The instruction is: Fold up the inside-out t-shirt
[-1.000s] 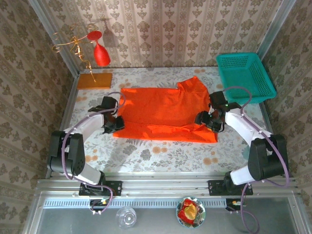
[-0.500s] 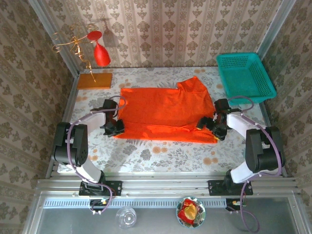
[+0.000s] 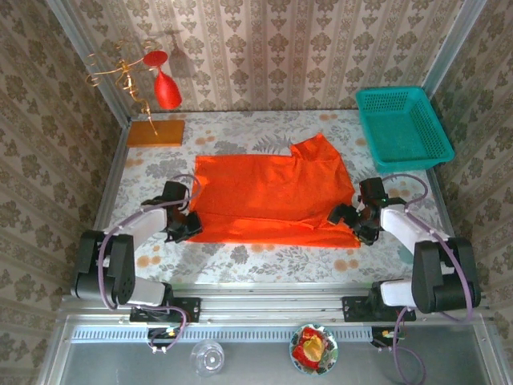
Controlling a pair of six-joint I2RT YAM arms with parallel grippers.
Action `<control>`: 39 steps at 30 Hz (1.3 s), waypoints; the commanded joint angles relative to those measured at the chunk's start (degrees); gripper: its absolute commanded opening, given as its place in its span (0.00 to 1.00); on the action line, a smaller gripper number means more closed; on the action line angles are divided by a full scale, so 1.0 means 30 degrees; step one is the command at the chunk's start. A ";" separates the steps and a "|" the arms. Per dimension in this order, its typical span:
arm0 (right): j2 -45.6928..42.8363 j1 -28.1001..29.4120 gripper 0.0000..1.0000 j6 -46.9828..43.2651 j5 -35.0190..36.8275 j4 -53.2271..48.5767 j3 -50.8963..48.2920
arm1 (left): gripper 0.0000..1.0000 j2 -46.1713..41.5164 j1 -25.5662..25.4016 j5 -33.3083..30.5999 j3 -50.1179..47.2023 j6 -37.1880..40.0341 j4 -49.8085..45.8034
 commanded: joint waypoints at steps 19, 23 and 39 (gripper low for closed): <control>-0.0952 0.3601 0.93 0.3180 -0.2698 0.0996 0.1025 | 0.21 -0.2828 -0.0666 0.1973 0.0535 -0.1104 -0.0324; 0.0253 0.3593 0.91 0.3485 -0.2641 0.2285 0.1372 | 0.21 -0.2415 -0.0727 0.2009 0.0661 -0.0995 -0.0313; 0.2835 0.3494 0.82 0.3540 -0.1313 0.2662 0.1886 | 0.22 -0.1991 -0.0717 0.1918 0.0585 -0.0811 -0.0348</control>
